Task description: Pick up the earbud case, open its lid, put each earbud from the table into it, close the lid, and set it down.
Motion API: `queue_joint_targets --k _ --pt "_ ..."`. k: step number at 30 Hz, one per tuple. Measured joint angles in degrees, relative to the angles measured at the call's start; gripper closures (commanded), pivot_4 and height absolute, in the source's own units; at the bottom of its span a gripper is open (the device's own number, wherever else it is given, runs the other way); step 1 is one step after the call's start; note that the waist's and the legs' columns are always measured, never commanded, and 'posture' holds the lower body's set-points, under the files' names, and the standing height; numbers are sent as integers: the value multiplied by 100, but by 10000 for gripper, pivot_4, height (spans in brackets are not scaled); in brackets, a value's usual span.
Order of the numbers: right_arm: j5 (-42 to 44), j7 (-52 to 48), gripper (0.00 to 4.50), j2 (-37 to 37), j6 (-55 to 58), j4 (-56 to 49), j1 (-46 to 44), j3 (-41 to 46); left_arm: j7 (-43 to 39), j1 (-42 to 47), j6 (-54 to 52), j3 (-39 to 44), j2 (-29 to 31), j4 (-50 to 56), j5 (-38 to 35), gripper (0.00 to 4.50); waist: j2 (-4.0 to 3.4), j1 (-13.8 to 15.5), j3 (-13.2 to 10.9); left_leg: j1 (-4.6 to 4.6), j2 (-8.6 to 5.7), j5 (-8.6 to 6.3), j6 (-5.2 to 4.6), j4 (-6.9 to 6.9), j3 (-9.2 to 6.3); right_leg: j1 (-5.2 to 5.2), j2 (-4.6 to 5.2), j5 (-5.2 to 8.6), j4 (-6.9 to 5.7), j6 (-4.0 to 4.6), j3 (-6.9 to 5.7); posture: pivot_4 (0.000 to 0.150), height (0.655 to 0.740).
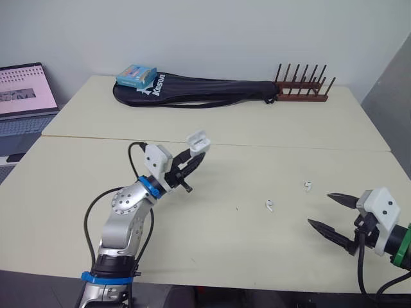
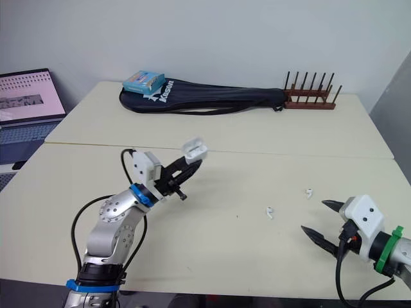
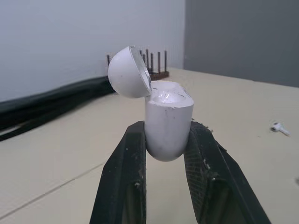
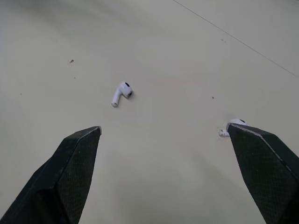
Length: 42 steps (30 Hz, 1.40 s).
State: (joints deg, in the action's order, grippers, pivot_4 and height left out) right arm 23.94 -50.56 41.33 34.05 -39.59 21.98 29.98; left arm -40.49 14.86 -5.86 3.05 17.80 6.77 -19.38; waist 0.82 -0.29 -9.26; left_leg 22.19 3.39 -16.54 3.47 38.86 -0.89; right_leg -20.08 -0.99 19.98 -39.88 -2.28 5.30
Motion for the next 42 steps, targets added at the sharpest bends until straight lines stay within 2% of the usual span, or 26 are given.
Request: queue_joint_targets --k 5,12,21,24,30,33,42 --pt "-3 60 0 31 -60 -2 81 -96 100 -78 13 -4 17 -8 23 37586 1 2 -1 3 1 0 0 -3 0 -2 -1 0 2 0 -1 1500 7315" --pt "-29 495 0 -8 231 -61 -390 -1169 -57 -356 181 -61 230 -27 160 37586 3 -20 -2 3 2 0 0 -5 1 -5 -1 0 1 0 2 1500 7315" --pt "-904 1926 0 -889 476 487 -1562 -2927 -161 -449 279 -239 246 -16 216 37586 7 -20 -3 17 5 0 2 -7 -7 -18 -1 0 5 0 1 1500 7315" --pt "-1153 2292 0 -1194 470 801 -1833 -3209 -158 -450 278 -266 253 -6 219 37586 7 -21 -3 18 4 0 2 -8 -11 -20 1 0 6 -1 0 1500 7315" --pt "-1339 2474 0 -1327 456 1029 -1849 -3378 -139 -450 235 -276 255 130 218 37586 7 -19 -3 23 5 0 2 -8 -23 -21 1 0 9 -1 -3 1500 7315" --pt "-1364 2479 8980 -1335 495 973 -1828 -3436 -133 -433 201 -282 255 198 217 37586 7 -19 -3 23 5 0 1 -8 -28 -19 1 0 9 -1 -2 1500 7315" --pt "-1368 2541 40404 -1359 791 752 -1820 -3613 -55 -321 40 -352 250 204 221 37586 7 -18 -2 24 3 0 2 -7 -33 -17 2 0 10 -1 -8 1500 7315"
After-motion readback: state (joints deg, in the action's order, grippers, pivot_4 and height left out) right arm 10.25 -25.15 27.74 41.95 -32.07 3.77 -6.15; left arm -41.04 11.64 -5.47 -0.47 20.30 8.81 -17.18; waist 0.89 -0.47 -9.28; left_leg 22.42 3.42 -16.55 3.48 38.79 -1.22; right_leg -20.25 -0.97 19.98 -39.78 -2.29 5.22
